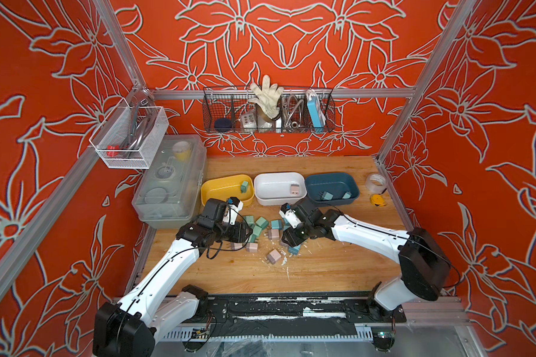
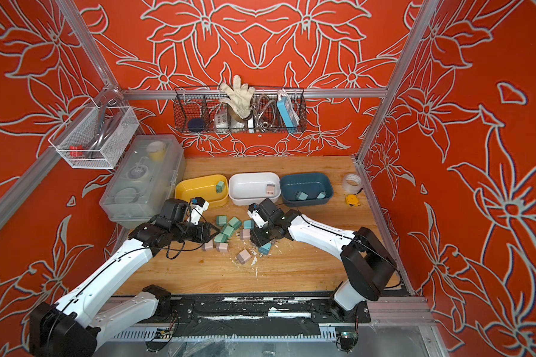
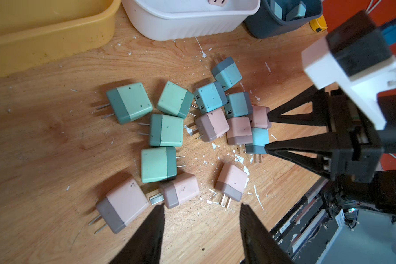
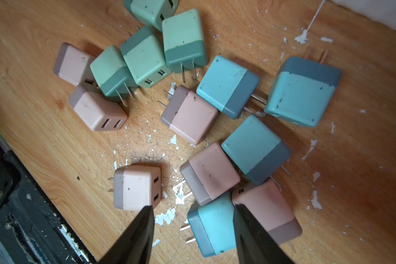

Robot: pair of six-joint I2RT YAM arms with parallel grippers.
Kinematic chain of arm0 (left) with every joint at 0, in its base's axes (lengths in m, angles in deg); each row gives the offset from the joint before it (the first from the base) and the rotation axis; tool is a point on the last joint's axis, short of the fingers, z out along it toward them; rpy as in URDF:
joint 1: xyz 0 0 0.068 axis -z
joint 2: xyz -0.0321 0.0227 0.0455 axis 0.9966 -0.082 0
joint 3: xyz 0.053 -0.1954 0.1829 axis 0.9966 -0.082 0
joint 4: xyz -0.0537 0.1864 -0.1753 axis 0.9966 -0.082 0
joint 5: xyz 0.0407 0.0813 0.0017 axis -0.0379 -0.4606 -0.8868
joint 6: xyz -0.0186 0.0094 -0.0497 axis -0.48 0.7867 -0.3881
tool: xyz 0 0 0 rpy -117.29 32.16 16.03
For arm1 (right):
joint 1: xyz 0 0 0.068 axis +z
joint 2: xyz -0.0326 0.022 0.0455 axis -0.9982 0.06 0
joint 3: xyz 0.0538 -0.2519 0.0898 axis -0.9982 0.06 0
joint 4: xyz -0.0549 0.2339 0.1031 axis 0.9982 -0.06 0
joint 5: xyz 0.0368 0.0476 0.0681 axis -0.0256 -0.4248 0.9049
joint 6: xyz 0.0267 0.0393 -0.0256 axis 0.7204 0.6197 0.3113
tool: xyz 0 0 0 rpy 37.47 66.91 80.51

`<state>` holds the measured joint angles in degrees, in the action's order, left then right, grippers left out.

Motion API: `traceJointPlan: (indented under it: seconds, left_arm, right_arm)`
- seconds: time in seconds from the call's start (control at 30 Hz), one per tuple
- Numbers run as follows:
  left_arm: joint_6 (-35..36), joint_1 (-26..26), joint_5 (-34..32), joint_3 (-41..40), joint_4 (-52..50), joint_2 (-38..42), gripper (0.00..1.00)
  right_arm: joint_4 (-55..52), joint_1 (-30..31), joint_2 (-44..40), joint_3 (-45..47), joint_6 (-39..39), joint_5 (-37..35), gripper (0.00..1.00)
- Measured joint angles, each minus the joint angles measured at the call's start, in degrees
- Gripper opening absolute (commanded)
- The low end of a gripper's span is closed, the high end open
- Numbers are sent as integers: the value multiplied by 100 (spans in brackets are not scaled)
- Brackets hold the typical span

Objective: Place the plugs by color into the storage box
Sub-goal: Pick up the plug from the center of the board.

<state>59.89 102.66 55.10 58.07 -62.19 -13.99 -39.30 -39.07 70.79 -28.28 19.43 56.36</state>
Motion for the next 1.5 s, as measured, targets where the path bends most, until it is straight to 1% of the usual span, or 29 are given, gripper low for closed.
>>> traceJointPlan:
  seconds: [0.23, 0.33, 0.43, 0.57, 0.77, 0.87, 1.0, 1.33, 1.5]
  left_arm:
    - [-125, 59, 227, 42, -52, 415, 54]
    - [-48, 72, 195, 7, -57, 647, 54]
    - [24, 72, 87, -192, -24, 787, 54]
    - [59, 74, 42, -393, -74, 717, 55]
    - [81, 74, 35, -396, -63, 579, 55]
    - [81, 74, 33, -396, -63, 549, 55]
    - [81, 74, 2, -396, -63, 549, 55]
    - [81, 74, -11, -396, -63, 487, 55]
    - [81, 74, -13, -396, -63, 455, 55]
  right_arm:
    - [-310, 22, 391, -310, -138, -13, 62]
    - [-367, 31, 459, -376, -192, -90, 62]
    - [-402, 44, 647, -468, -216, -114, 62]
    - [-448, 66, 1045, -656, -219, -181, 62]
    - [-468, 203, 1290, -909, -219, -240, 61]
    - [-470, 280, 1320, -931, -219, -275, 61]
    - [-481, 330, 1349, -938, -223, -308, 65]
    - [-503, 402, 1432, -1034, -216, -428, 65]
    - [-509, 459, 1628, -1158, -212, -476, 67]
